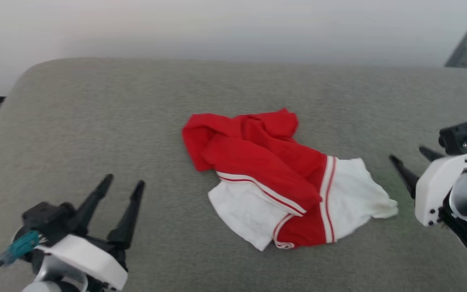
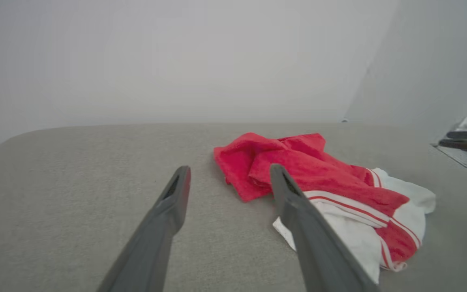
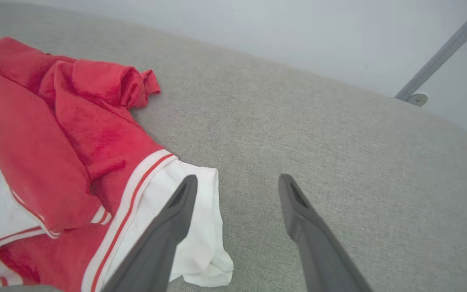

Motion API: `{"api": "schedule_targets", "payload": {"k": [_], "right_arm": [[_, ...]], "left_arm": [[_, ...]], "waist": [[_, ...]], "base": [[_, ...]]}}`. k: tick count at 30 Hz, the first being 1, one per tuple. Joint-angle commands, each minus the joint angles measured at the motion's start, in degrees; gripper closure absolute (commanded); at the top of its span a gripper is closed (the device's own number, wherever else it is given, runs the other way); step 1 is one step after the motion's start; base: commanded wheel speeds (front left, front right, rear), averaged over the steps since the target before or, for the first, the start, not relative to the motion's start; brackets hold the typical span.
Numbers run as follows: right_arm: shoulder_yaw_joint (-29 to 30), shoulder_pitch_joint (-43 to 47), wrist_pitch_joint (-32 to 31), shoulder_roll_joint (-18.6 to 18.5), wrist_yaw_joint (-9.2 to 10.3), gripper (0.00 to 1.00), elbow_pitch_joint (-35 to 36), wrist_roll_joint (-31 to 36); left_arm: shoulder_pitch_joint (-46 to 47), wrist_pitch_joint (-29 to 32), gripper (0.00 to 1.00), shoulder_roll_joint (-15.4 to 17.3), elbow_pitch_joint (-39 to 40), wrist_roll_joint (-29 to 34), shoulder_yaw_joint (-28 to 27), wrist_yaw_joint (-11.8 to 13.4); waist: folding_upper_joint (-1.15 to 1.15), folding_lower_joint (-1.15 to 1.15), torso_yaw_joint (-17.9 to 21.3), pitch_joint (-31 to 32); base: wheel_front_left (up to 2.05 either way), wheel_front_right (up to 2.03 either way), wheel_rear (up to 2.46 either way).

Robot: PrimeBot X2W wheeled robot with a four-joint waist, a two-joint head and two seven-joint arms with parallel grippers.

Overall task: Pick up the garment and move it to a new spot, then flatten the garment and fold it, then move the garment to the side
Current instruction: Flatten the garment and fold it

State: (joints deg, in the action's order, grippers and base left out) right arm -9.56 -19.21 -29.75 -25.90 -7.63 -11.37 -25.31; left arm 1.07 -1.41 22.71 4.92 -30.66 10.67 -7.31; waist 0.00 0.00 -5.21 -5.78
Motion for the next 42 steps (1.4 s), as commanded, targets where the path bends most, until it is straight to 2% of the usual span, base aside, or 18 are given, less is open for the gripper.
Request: {"api": "schedule_targets", "payload": {"k": [1, 11, 17, 23, 28, 33, 34, 35, 36, 42], "right_arm": [[0.32, 0.56, 1.03, 0.78, 0.26, 0.00, 1.08, 0.62], [8.59, 1.99, 14.09, 13.05, 0.17, 0.00, 13.03, 11.63], [10.97, 2.66, 20.08, 18.56, 0.17, 0.00, 18.37, 16.58], [11.27, 3.92, 23.37, 21.80, 0.17, 0.00, 22.00, 18.20], [11.21, 4.46, 23.69, 22.63, 0.17, 0.00, 21.93, 17.90], [10.99, 4.62, 23.82, 22.95, 0.17, 0.00, 21.47, 17.18], [10.97, 4.58, 23.89, 22.97, 0.17, 0.00, 21.44, 17.10], [10.91, 4.55, 23.97, 23.00, 0.17, 0.00, 21.43, 17.01], [10.89, 4.51, 24.03, 23.03, 0.17, 0.00, 21.41, 16.81], [11.57, 4.94, 24.05, 23.05, 0.17, 0.00, 21.15, 16.52]], "left_arm": [[0.82, 0.89, 0.00, 0.33, 0.03, -0.36, 0.48, -0.16], [6.49, 14.24, 0.00, 2.77, -4.00, -4.67, 7.86, -0.18], [10.21, 21.53, 0.00, 3.67, -9.89, -6.47, 10.87, -0.14], [14.78, 26.81, 0.00, 4.10, -16.68, -5.44, 13.70, -0.06], [18.01, 29.07, 0.00, 4.40, -21.82, -3.15, 15.32, 0.82], [19.67, 32.23, 0.00, 3.14, -26.29, -2.37, 17.33, 1.29], [19.69, 33.24, 0.15, 2.98, -27.17, -2.34, 17.69, 1.68], [19.68, 34.42, 0.74, 3.13, -27.79, -2.07, 18.40, 1.61], [19.51, 35.03, 1.00, 3.14, -28.23, -2.25, 18.50, 1.93], [18.99, 37.96, 1.00, 3.62, -27.05, -3.35, 18.77, 2.29]], "waist": [[0.00, 0.00, 2.04, -0.81], [0.00, 0.00, 10.14, -3.54], [0.00, 0.00, 13.88, -5.26], [0.00, 0.00, 16.81, -6.88], [0.00, 0.00, 17.59, -7.65], [0.00, 0.00, 17.77, -8.15], [0.00, 0.00, 17.79, -8.21], [0.00, 0.00, 17.76, -8.29], [0.00, 0.00, 17.73, -8.36], [0.00, 0.00, 16.93, -8.44]], "base": [[0.00, 0.00, 0.00], [0.00, 0.00, 0.00], [0.00, 0.00, 0.00], [0.00, 0.00, 0.00], [0.00, 0.00, 0.00], [0.00, 0.00, 0.00], [0.00, 0.00, 0.00], [0.00, 0.00, 0.00], [0.00, 0.00, 0.00], [0.00, 0.00, 0.00]]}}
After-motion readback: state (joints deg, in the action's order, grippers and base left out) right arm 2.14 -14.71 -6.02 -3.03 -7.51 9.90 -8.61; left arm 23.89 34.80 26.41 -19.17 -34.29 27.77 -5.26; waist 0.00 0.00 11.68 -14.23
